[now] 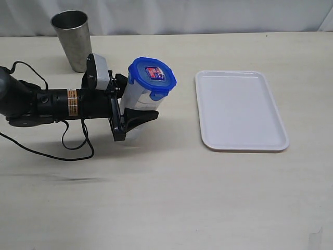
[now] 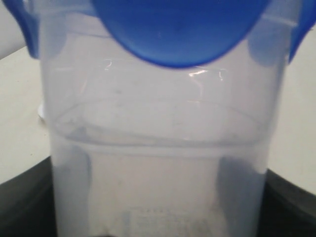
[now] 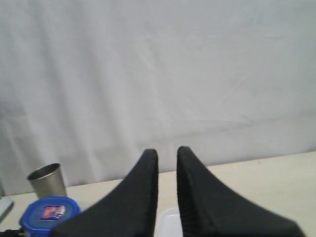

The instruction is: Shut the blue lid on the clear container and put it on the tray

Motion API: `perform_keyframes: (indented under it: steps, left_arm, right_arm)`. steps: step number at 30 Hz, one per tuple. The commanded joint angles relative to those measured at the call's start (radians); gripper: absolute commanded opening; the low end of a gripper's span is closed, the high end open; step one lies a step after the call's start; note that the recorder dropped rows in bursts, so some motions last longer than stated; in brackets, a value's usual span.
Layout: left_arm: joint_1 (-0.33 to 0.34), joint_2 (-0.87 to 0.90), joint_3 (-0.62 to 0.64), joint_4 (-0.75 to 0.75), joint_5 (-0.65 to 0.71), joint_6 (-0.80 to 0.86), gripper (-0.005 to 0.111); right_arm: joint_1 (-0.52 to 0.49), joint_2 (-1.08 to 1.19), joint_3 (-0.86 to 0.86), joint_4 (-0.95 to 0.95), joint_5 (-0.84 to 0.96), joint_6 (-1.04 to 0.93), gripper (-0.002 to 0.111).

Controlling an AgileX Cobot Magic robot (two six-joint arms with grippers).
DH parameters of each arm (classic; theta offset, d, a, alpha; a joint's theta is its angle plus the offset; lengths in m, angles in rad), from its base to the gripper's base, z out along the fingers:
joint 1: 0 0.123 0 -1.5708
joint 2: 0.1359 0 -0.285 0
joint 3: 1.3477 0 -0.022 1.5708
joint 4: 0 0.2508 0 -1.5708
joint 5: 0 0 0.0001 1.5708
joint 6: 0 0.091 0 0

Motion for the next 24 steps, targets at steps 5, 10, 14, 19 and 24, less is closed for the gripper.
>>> perform_keyframes:
  steps: [5, 10, 14, 19, 24]
  left_arm:
    - [-0.008, -0.009, 0.003, -0.006, -0.049, 0.002, 0.000]
    - [-0.008, -0.009, 0.003, -0.008, -0.049, 0.002, 0.000]
    - [-0.008, -0.009, 0.003, -0.008, -0.049, 0.002, 0.000]
    - [-0.008, -0.009, 0.003, -0.008, -0.049, 0.002, 0.000]
    - [-0.008, -0.009, 0.003, -0.008, -0.049, 0.002, 0.000]
  right_arm:
    - [-0.145, -0.004, 0.128, 0.001, -0.030, 0.005, 0.014]
    - [-0.145, -0.004, 0.249, 0.001, -0.167, 0.005, 0.014]
    - [-0.145, -0.004, 0.311, 0.001, -0.201, 0.005, 0.014]
    - [-0.145, -0.004, 0.314, 0.054, -0.223, 0.005, 0.014]
    - [-0.145, -0.004, 0.314, 0.038, -0.195, 0.005, 0.014]
